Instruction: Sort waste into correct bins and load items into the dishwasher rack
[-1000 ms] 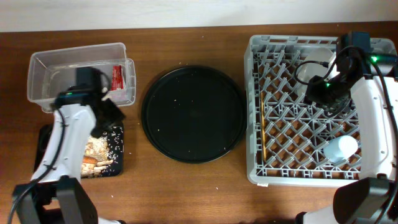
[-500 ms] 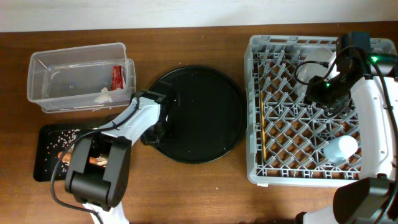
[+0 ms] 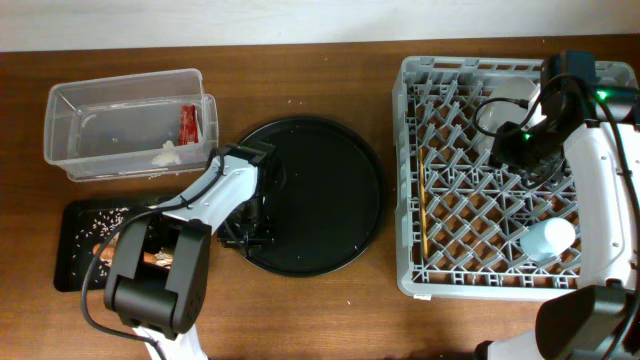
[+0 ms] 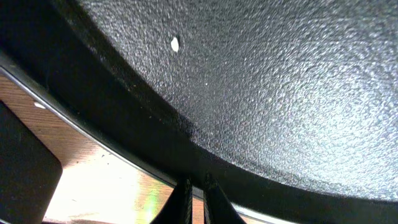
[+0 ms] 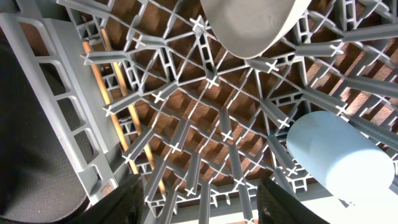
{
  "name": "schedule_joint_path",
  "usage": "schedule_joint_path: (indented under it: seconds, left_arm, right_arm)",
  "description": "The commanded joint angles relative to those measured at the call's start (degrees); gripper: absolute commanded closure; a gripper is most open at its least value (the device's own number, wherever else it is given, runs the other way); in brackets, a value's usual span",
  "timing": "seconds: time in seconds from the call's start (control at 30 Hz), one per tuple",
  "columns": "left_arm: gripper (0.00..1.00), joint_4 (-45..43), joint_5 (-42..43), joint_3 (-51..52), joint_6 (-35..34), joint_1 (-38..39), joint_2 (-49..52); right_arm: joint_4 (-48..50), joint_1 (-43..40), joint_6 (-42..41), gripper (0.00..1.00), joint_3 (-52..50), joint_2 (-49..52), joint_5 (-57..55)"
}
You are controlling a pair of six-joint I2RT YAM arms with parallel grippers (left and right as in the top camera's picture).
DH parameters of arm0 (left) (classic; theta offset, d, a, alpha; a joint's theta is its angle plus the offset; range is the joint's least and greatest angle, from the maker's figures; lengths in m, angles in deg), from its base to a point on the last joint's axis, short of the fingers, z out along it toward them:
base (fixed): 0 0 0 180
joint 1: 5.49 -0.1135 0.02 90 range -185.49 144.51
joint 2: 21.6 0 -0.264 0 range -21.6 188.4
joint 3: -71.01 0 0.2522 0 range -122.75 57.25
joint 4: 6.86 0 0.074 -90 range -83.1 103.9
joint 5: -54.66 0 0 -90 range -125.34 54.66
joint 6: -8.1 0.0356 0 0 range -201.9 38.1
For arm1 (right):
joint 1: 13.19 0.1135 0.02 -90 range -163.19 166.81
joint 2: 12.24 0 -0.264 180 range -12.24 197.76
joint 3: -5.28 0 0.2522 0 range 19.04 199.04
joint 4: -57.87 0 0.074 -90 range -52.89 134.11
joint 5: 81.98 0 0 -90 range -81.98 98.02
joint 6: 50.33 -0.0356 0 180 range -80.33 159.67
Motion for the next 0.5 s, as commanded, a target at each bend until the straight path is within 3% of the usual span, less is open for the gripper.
schedule_joint_path:
  seconds: [0.0,0.1,0.2,0.27,0.3,0.33,0.47]
  left_arm:
    - [0.82,0.5,-0.2,-0.3,0.6,0.0,0.7]
    - [0.8,0.3,-2.4,-2.2,0.6,0.1,0.7]
    - [0.76,0.6,-6.2,-10.3,0.7,0.0,-0.9]
    - [0.51,0.4,-8.8,-15.7,0.7,-0.5,-1.4]
    - [0.41,0.3,-10.6,-18.8,1.2,-1.4,-1.4]
    - [0.32,0.3,-10.3,-22.6,3.6,-3.2,-1.4]
    - [0.29,6.9,-9.7,-28.4,4.1,-8.5,-1.5]
  right_arm:
    - [0.0,0.0,-0.2,0.43,0.3,-0.3,0.3]
    - [0.0,0.0,-0.2,0.43,0.3,-0.3,0.3]
    - [0.0,0.7,-0.2,0.4,0.3,-0.3,0.3]
    - [0.9,2.8,2.5,0.39,0.3,-0.3,0.5]
    - [1.9,4.7,4.4,0.34,0.3,-0.3,1.5]
    - [3.5,7.2,7.9,0.23,0.3,-0.3,3.5]
    - [0.7,10.1,10.4,0.23,0.3,0.0,4.6]
